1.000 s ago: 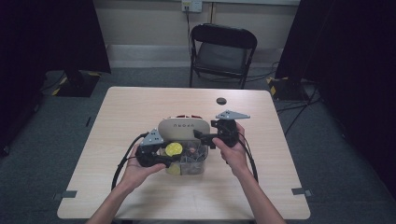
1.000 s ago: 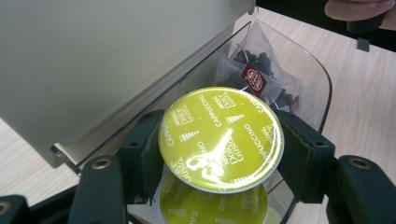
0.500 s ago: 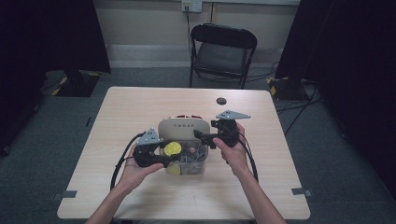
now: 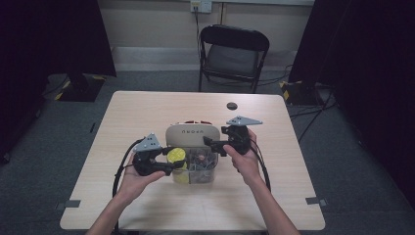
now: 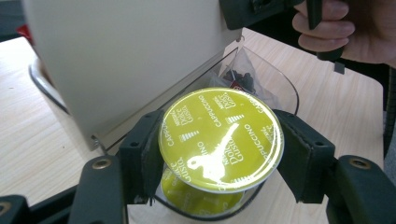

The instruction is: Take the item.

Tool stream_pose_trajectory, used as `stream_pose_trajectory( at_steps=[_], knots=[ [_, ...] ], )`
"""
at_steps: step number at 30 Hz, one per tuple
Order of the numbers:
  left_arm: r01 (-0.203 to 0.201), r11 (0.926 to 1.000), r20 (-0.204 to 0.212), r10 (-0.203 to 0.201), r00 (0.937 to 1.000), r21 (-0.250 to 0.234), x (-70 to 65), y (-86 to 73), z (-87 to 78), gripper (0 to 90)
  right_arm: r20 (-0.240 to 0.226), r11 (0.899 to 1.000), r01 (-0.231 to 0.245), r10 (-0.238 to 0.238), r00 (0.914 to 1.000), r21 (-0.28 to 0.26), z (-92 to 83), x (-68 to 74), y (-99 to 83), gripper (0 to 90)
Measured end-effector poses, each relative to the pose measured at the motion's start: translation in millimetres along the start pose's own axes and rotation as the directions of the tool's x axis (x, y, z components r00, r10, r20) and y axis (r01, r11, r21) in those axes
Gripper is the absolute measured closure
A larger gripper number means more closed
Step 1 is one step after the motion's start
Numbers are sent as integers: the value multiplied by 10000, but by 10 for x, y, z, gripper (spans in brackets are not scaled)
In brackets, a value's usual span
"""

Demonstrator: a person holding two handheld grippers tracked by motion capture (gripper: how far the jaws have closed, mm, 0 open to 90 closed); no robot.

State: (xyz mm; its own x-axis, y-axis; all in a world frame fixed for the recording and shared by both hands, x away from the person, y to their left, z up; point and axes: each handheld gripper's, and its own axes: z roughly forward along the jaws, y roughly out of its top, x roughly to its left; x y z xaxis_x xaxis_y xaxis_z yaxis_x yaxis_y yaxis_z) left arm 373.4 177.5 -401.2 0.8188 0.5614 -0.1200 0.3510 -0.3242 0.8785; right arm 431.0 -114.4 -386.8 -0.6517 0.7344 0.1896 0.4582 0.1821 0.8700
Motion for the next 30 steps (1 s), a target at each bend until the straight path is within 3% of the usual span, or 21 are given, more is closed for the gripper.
stream_pose_trajectory(
  at_steps=[11,30],
  knots=[
    [-97,9999,-23,97,10000,-36,-11,-37,-155,378,-24,10000,-19,19,10000,16,-2,-7,0,145],
    [325,9973,-667,-368,9971,-658,271,-44,-562,379,24,10000,-64,64,10000,-51,-26,-23,1,143]
  ],
)
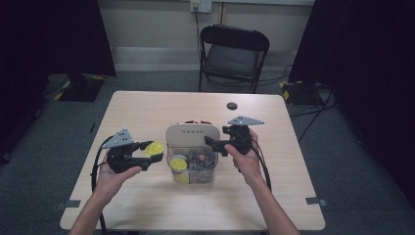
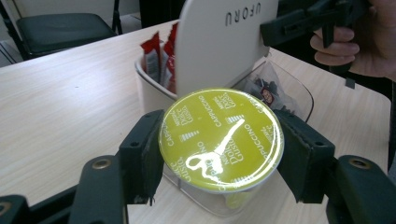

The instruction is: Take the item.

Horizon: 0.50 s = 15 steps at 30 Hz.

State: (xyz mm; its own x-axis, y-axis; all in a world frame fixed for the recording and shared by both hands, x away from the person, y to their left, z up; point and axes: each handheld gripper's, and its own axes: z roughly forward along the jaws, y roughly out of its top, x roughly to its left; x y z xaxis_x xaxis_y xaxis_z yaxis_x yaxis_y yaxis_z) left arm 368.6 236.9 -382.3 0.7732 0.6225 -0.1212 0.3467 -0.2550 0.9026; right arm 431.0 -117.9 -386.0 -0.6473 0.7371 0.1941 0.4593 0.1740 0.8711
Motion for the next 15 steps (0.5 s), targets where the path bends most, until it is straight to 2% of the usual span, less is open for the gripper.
stream_pose_trajectory(
  at_steps=[8,12,15],
  knots=[
    [152,9997,-355,-157,9992,-166,127,-7,-112,379,-16,10000,5,-5,10000,23,4,2,0,144],
    [306,9993,-693,-320,9971,-206,197,-25,-153,379,-33,10000,22,-22,10000,35,5,2,-1,144],
    [411,9989,-800,-430,9959,-243,244,-40,-168,379,-15,10000,12,-12,10000,55,9,1,-3,143]
  ],
)
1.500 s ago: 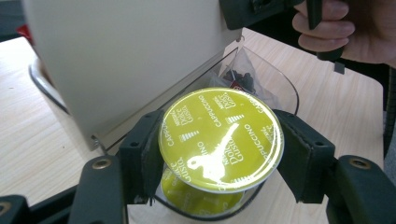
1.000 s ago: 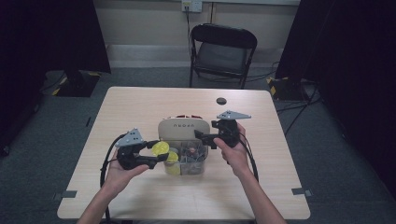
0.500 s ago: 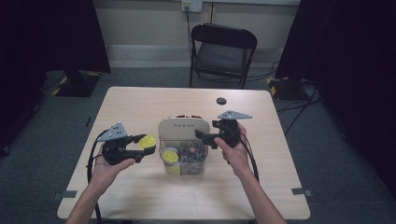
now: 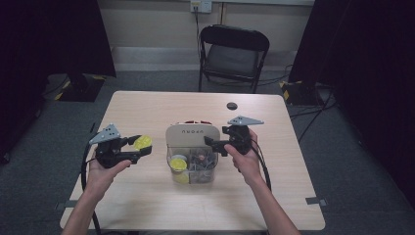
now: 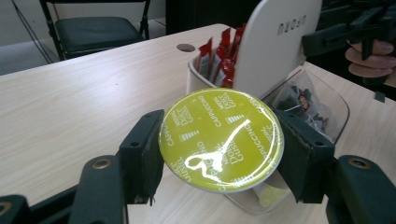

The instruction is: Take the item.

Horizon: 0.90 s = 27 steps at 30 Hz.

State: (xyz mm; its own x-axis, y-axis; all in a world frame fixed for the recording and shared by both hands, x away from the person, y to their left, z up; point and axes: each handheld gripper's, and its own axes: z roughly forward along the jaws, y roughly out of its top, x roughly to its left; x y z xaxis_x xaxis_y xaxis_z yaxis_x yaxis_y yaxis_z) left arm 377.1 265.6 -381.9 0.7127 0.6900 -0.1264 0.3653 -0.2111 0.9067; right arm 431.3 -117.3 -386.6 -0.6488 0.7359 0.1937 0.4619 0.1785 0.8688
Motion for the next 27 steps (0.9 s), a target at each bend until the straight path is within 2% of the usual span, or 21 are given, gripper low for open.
stream_pose_trajectory(
  at_steps=[13,23,27],
  knots=[
    [373,9987,-599,-353,9976,333,261,-126,58,379,-30,10000,-1,1,10000,36,9,-1,-3,142],
    [670,9946,-1027,-586,9930,798,450,-286,173,379,-63,10000,-3,4,10000,86,15,-1,-5,142],
    [784,9926,-1081,-683,9918,929,526,-340,222,380,-63,10000,-7,8,10000,93,17,-2,-6,141]
  ],
)
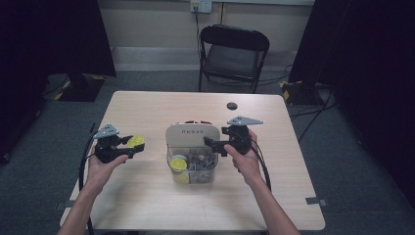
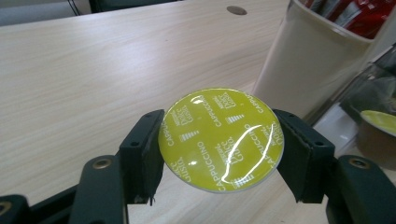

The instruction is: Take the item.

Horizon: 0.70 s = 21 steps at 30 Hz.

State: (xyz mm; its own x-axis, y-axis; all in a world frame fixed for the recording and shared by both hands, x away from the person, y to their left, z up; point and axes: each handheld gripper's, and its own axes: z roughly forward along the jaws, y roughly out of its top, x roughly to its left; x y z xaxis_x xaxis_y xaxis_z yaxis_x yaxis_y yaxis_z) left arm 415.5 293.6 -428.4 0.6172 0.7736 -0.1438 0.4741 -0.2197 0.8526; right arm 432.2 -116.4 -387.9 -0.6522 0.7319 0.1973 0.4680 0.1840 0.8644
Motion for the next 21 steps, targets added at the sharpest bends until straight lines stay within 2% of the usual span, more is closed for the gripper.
stream_pose_trajectory(
  at_steps=[7,14,21],
  knots=[
    [153,9980,-133,-145,9998,608,127,-123,186,379,-33,10000,-2,2,10000,39,7,0,-3,142],
    [320,9949,19,-323,9995,960,184,-252,331,380,-27,10000,8,-8,10000,95,17,1,-13,142],
    [283,9907,40,-291,9996,1328,202,-319,415,379,-47,9999,31,-30,10000,134,30,12,-18,144]
  ],
)
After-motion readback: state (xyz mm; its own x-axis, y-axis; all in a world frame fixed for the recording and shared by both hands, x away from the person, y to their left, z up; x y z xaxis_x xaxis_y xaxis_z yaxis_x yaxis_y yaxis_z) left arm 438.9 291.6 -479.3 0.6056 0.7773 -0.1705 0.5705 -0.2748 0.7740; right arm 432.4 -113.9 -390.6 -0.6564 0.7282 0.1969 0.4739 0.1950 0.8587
